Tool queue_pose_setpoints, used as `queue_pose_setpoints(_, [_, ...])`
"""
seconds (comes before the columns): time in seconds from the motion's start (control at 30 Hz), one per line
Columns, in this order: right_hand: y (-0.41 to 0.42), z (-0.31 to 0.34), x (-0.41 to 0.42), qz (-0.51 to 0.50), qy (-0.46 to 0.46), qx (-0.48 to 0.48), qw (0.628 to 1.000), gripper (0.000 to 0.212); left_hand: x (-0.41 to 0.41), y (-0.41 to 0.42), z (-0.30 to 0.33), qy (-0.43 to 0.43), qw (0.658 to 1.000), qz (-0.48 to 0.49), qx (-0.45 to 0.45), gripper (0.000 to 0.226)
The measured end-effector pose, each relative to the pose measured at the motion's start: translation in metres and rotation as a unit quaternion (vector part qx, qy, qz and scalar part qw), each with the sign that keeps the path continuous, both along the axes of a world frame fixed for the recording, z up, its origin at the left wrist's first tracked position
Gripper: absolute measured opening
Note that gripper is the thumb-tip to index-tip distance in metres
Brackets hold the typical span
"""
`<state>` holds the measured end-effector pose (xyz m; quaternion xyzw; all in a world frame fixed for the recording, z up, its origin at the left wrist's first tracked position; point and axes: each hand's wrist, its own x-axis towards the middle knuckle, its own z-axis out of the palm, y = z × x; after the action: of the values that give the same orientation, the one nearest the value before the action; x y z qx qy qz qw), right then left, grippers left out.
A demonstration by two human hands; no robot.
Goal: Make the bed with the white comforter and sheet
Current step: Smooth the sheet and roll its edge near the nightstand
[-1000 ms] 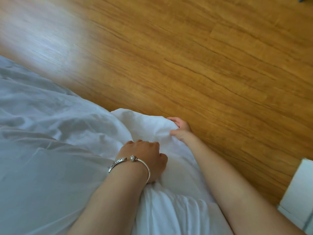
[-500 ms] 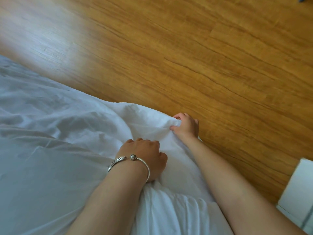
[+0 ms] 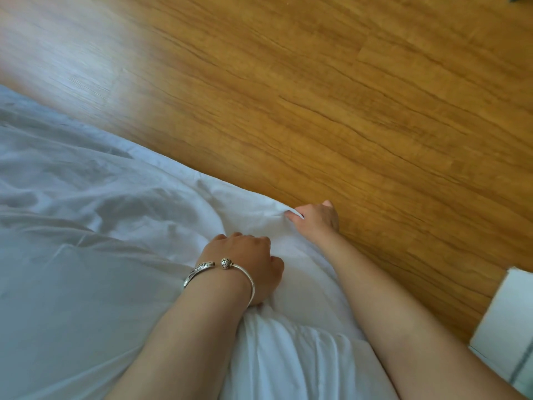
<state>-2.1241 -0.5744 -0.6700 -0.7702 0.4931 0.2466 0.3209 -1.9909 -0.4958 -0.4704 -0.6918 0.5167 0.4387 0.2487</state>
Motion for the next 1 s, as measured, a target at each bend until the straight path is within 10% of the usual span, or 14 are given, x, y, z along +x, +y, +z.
queue_pose_setpoints(0.2, [-0.006,0.002,0.000,-0.270,-0.170,0.105,0.942,0.014,0.001,0.000,0.000,0.004,1.000,0.000,-0.010,0.039])
queue_pose_setpoints(0.3, [-0.021,0.025,-0.009,-0.204,-0.143,0.133,0.959,0.013,0.002,-0.005,-0.001,0.005,0.999,0.026,-0.032,0.036])
queue_pose_setpoints(0.47, [-0.040,0.105,-0.018,-0.014,0.027,0.318,0.947,0.075,0.000,-0.008,0.013,0.010,0.994,0.064,-0.085,0.033])
queue_pose_setpoints(0.67, [-0.030,0.169,-0.030,-0.012,-0.044,0.268,0.962,0.004,-0.002,-0.006,0.039,0.009,0.979,0.097,-0.177,0.029])
queue_pose_setpoints(0.8, [-0.025,0.200,-0.040,-0.114,-0.096,0.217,0.965,0.016,-0.003,-0.004,0.046,0.028,0.969,0.106,-0.224,0.026])
queue_pose_setpoints(0.9, [-0.023,0.224,-0.043,-0.079,-0.026,0.265,0.961,0.088,-0.002,-0.003,0.051,0.033,0.951,0.123,-0.282,0.022])
queue_pose_setpoints(1.0, [-0.022,0.243,-0.041,0.095,0.062,0.184,0.976,0.065,-0.002,0.000,0.055,0.034,0.934,0.127,-0.331,0.021])
